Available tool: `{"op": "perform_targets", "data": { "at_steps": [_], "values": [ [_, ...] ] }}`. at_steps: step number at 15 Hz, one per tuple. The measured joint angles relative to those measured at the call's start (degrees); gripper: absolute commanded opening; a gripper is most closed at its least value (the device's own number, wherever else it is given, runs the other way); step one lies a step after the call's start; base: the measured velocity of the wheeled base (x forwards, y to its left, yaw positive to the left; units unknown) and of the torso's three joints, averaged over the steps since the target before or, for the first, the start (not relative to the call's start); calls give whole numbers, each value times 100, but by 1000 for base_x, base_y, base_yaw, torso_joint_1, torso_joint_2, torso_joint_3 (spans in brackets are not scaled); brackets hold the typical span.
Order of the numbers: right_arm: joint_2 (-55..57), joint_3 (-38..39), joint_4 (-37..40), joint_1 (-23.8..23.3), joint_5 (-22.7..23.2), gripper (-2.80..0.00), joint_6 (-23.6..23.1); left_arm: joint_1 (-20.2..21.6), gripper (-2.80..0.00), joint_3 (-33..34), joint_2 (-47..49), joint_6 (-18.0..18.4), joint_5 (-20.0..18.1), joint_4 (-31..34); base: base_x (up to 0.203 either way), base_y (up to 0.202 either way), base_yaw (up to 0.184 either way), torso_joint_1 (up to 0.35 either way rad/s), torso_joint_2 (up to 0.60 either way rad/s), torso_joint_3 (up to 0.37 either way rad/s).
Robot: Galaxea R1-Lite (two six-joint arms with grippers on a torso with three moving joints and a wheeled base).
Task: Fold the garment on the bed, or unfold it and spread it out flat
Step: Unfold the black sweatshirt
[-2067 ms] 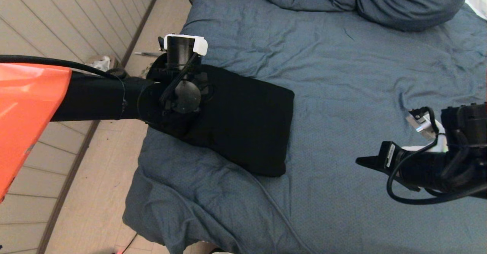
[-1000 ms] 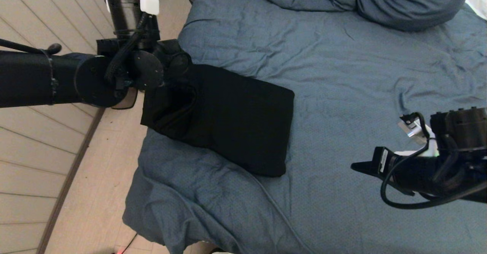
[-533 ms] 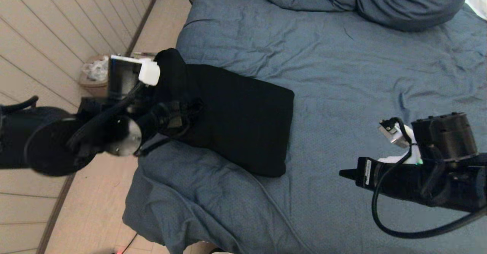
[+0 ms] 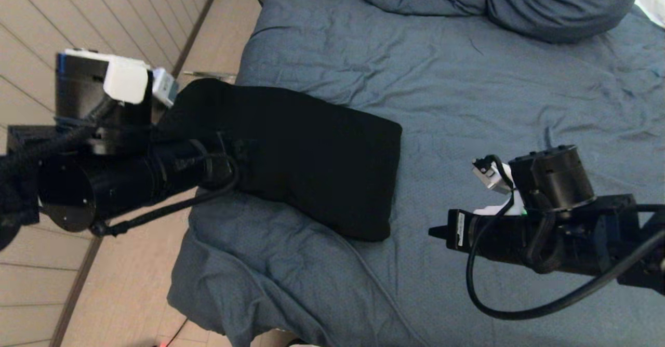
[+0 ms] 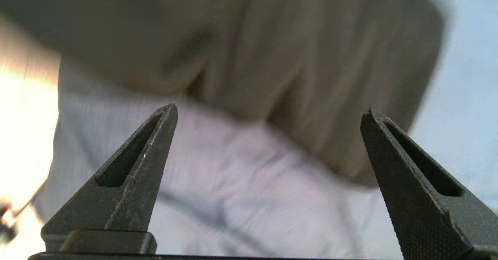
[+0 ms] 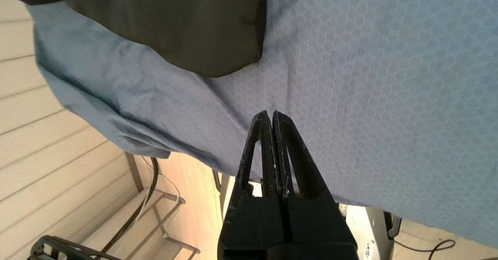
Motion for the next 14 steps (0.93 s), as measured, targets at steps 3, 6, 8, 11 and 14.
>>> {"op": "perform_targets", "data": {
  "at_steps": [3, 6, 8, 11, 14],
  "values": [
    [53, 61, -10, -2, 4, -280, -2, -349, 0, -660, 149, 89, -22, 466, 0, 0, 0, 0, 0, 0],
    [130, -9, -11, -6, -6, -280, -26, -477, 0, -130, 304, -113, -48, 334, 0, 0, 0, 0, 0, 0],
    [177, -123, -44, 9, -11, 0, -5, -498, 0, 442, 323, -337, -41, 93, 0, 0, 0, 0, 0, 0],
    [334, -399, -49, 14, 13, 0, 1, -499, 0, 1140, 316, -404, -9, -625, 0, 0, 0, 0, 0, 0],
    [758, -697, -55, 27, -107, 0, -27, -475, 0, 1640, 286, -400, -5, -1230, 0, 0, 0, 0, 0, 0]
  ]
}}
